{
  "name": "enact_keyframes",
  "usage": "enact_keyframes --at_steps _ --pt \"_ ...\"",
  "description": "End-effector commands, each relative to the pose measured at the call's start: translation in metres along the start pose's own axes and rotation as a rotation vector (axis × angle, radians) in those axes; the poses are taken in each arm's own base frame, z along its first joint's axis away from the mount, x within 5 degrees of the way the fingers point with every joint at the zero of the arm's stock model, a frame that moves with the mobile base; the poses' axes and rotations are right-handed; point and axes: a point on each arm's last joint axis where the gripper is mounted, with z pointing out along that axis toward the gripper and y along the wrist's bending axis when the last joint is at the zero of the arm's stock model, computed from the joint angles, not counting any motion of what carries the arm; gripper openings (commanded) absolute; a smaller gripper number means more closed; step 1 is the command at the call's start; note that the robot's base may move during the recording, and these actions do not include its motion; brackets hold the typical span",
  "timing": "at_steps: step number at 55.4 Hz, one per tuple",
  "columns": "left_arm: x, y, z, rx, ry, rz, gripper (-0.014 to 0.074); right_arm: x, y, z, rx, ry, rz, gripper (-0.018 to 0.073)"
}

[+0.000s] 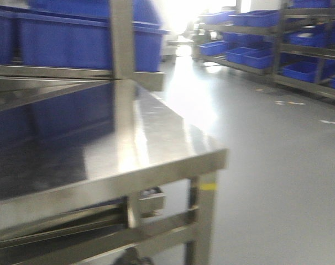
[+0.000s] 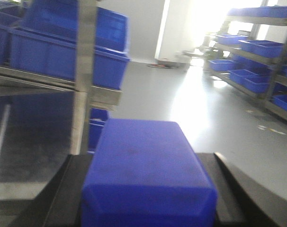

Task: Pick and sort blue part to right shelf
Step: 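Drive the base away from the table holding both parts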

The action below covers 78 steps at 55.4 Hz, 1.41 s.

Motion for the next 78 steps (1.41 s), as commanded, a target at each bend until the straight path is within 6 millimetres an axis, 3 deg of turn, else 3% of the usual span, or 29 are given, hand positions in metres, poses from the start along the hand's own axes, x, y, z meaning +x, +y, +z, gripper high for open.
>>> enact_keyframes --at_steps 1,78 --pt "-0.016 -0.0011 -0.0017 0.021 -0.098 0.008 0.0293 -0.0158 0.0005 -0.0004 -0.01 -0.1 -0.029 0.0211" --pt "-0.016 -0.0011 -0.0017 0.021 -0.098 0.008 0.0293 -0.0159 0.0006 -0.0004 -0.01 -0.1 -0.029 0.0211"
